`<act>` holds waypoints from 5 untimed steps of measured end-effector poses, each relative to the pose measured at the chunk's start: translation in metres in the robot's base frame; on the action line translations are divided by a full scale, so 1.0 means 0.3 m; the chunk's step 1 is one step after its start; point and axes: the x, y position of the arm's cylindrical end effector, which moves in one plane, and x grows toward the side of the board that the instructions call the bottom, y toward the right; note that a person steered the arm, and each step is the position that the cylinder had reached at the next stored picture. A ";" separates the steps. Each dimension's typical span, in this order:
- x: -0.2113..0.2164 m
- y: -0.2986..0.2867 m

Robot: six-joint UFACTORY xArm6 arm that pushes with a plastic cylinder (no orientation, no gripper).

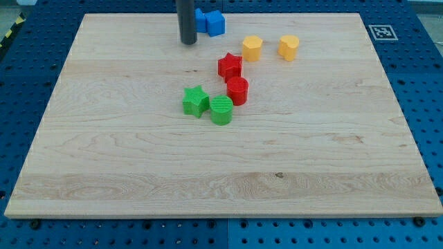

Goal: Place the red star bottom of the yellow hexagon

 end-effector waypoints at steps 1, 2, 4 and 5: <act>0.064 -0.021; 0.064 -0.021; 0.064 -0.002; 0.064 0.016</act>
